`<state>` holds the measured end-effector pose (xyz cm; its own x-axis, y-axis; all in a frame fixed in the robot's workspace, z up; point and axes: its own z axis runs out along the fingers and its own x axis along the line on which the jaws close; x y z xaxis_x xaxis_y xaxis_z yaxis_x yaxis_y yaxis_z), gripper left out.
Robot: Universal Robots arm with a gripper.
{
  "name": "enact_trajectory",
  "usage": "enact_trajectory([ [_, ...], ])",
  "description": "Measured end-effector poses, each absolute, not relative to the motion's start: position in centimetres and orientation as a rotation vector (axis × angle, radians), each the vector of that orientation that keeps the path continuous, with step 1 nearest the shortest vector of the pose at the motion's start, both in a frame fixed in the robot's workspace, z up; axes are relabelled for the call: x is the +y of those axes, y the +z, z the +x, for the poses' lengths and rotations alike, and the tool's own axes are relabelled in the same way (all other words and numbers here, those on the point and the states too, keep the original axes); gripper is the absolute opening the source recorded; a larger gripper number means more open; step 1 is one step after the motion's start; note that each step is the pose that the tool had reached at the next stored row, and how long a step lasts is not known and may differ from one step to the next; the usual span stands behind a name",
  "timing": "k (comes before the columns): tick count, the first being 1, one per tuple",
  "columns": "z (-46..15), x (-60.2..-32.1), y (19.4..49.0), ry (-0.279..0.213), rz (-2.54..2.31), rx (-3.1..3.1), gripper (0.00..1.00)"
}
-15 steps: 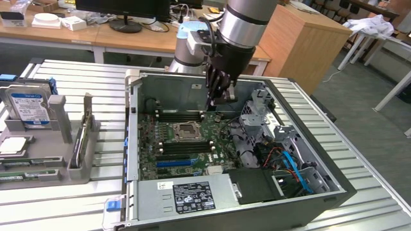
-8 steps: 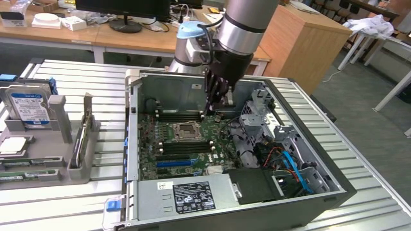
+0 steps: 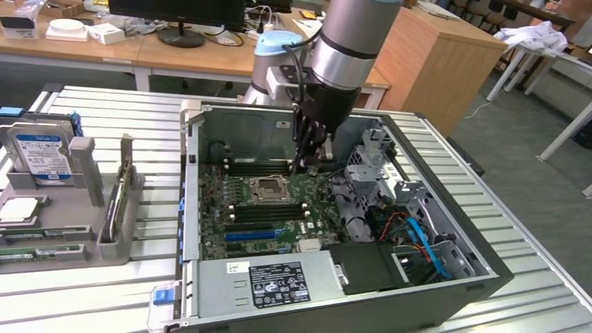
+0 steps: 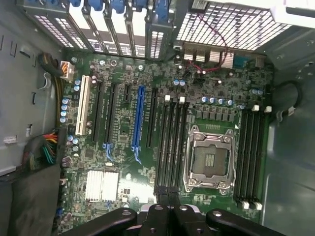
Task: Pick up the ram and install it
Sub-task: 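Press down the ram until it locks into place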
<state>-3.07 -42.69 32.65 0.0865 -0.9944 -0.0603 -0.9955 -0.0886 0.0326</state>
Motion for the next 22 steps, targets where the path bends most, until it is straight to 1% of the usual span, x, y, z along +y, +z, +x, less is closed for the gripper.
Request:
enact_trajectory([
  [22,-3.1,-42.7,28.7,0.08,-2.312,2.125,0.1],
])
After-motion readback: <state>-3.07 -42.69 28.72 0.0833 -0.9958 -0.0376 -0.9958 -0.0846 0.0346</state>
